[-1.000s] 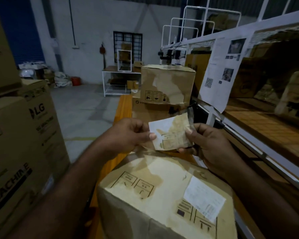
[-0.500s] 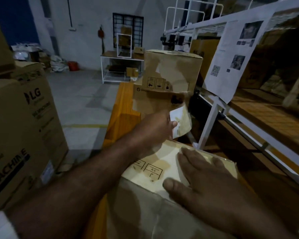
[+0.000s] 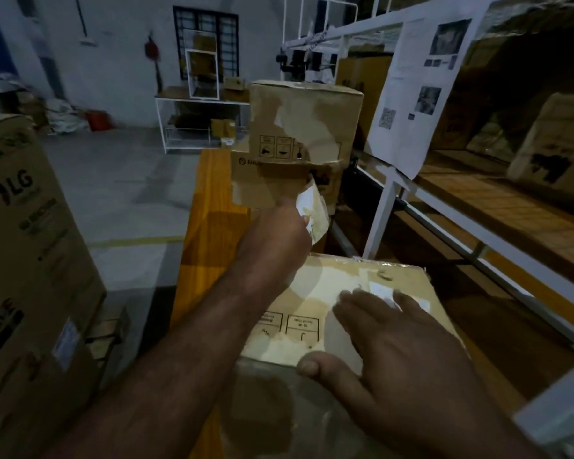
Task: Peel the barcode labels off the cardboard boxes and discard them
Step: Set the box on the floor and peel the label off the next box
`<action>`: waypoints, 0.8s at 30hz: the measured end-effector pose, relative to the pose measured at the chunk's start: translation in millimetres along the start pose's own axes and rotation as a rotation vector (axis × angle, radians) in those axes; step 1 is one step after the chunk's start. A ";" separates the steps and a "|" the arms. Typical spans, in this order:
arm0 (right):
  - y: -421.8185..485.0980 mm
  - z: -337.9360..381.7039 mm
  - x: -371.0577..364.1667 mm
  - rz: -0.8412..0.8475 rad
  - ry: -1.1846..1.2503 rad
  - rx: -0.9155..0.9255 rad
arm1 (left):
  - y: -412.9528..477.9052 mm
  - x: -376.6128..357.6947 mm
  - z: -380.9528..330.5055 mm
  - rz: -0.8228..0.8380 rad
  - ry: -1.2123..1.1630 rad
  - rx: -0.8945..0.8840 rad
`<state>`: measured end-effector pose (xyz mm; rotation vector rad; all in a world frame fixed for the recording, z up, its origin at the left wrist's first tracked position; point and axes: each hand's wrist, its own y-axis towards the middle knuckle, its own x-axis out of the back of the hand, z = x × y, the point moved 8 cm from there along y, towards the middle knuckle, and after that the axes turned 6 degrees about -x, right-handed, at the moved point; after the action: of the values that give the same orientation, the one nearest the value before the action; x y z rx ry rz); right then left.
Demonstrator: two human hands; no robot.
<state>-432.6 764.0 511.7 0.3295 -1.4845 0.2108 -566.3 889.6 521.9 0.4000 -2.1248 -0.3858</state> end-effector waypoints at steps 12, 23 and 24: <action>-30.6 33.1 -5.2 0.034 -0.075 0.024 | -2.0 4.3 2.4 -0.070 -0.075 0.022; 23.9 35.5 -14.8 -0.033 0.032 0.136 | -19.0 20.7 3.7 -0.115 -0.126 0.080; 22.4 36.4 -11.5 -0.058 0.042 0.177 | -19.0 19.8 3.9 -0.113 -0.134 0.093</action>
<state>-475.2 773.2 504.1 0.5069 -1.4159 0.3021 -577.6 864.7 526.5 0.5641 -2.2624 -0.3888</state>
